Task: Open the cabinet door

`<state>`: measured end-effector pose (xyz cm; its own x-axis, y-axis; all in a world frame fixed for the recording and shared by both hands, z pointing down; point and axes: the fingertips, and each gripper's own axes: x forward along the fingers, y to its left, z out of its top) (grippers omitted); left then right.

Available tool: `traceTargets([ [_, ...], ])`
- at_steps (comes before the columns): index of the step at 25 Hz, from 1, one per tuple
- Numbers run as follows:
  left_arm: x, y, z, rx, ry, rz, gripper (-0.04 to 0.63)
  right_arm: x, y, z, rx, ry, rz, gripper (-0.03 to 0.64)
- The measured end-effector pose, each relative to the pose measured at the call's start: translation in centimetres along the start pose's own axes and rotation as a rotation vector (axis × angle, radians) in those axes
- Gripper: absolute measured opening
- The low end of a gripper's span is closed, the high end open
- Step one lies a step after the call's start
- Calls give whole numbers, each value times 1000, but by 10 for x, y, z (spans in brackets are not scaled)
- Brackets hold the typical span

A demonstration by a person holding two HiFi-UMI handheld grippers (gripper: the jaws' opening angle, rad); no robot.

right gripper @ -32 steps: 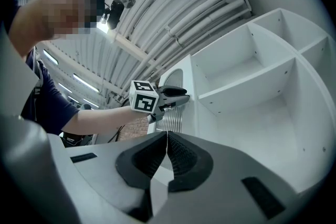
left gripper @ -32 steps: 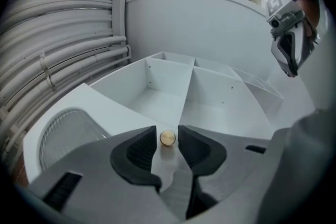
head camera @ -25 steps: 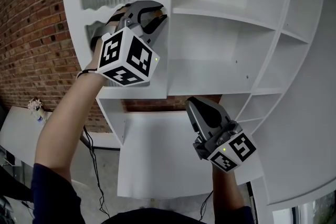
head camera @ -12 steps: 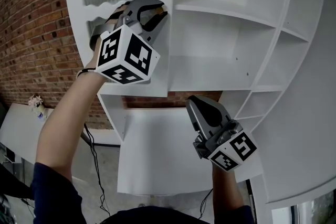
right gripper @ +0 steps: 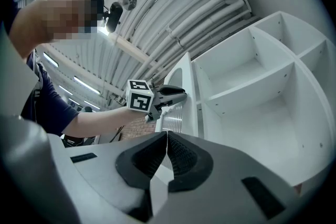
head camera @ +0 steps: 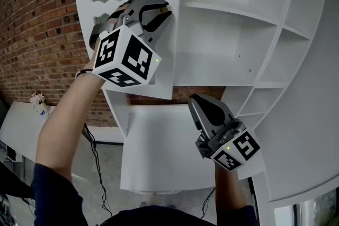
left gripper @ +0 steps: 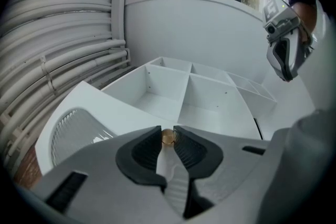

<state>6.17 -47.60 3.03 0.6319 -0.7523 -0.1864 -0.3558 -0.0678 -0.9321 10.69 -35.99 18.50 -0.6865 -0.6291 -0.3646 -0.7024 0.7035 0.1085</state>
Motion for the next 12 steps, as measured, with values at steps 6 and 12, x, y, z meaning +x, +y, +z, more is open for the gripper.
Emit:
traceTargets([
  [6,-22,0,10,-4,-26,-19,74,-2,18,5,-3,-2,10,26],
  [12,-44,0,18,-5,-45,-36,74,-3,33,10,-7,-6,16,26],
])
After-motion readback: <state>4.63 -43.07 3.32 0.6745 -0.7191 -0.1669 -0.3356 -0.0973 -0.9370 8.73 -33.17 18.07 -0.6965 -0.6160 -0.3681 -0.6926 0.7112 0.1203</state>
